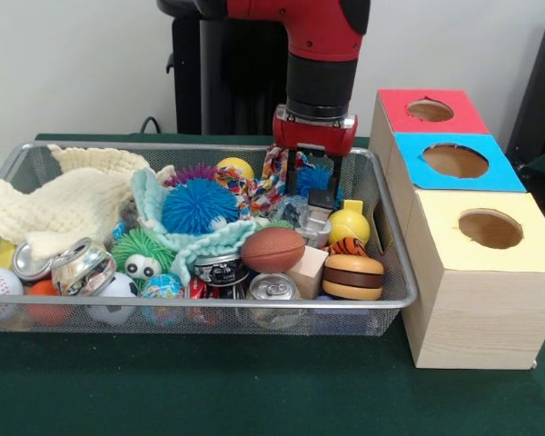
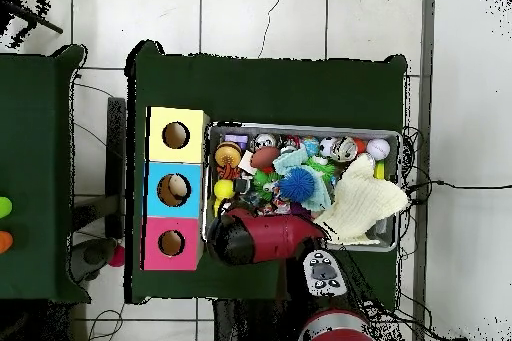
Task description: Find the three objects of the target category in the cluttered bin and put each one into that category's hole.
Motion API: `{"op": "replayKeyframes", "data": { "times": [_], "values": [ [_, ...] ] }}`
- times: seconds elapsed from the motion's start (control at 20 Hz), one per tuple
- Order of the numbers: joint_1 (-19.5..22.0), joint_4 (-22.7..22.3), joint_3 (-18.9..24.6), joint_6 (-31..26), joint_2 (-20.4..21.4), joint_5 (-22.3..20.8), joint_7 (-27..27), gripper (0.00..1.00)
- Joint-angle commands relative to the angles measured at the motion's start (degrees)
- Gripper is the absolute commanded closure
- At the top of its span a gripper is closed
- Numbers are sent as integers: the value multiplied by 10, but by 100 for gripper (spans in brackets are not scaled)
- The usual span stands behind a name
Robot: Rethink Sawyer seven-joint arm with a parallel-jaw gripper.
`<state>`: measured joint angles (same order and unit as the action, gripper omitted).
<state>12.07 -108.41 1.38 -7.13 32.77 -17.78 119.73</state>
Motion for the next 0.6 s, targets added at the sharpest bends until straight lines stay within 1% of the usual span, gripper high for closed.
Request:
{"op": "replayKeyframes", "data": {
  "times": [0.05, 0.2, 0.25, 0.45, 0.6],
  "values": [
    [-5, 45, -22, 54, -57, -28, 44, 0],
    [-4, 44, -21, 40, -54, -31, 33, 0],
    [-5, 42, -22, 24, -48, -33, 25, 0],
    [0, 36, -14, -4, -30, -35, 8, 0],
    [1, 37, -11, -13, -27, -39, 2, 0]
  ]
}}
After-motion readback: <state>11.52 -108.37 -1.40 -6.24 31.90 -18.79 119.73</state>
